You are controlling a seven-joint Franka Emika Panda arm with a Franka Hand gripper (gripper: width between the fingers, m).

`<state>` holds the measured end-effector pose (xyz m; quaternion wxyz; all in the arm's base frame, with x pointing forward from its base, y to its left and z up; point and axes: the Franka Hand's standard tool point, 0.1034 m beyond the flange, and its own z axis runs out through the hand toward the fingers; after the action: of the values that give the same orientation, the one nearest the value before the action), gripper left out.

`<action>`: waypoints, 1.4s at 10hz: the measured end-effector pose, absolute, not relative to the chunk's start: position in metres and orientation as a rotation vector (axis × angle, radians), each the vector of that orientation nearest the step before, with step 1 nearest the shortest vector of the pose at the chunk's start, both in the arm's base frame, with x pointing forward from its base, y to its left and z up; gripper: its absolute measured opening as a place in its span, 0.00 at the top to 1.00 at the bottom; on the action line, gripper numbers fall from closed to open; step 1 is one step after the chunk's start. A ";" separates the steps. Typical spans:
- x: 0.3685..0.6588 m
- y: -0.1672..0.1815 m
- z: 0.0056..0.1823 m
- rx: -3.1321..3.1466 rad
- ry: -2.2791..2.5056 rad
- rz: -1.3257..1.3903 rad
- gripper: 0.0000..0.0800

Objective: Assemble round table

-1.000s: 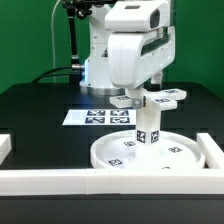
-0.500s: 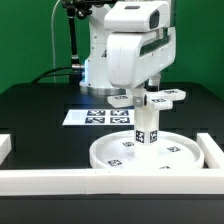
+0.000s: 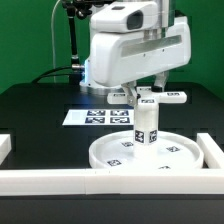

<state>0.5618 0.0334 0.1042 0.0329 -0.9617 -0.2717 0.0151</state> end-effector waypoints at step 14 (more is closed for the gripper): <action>0.564 0.037 0.102 -2.763 1.223 0.065 0.44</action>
Offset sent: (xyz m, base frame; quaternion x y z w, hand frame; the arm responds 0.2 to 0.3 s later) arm 0.0000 0.0000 0.0000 0.0000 0.0000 0.1296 0.9916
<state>0.5639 0.0367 0.1024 0.0596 -0.9125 0.4041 0.0214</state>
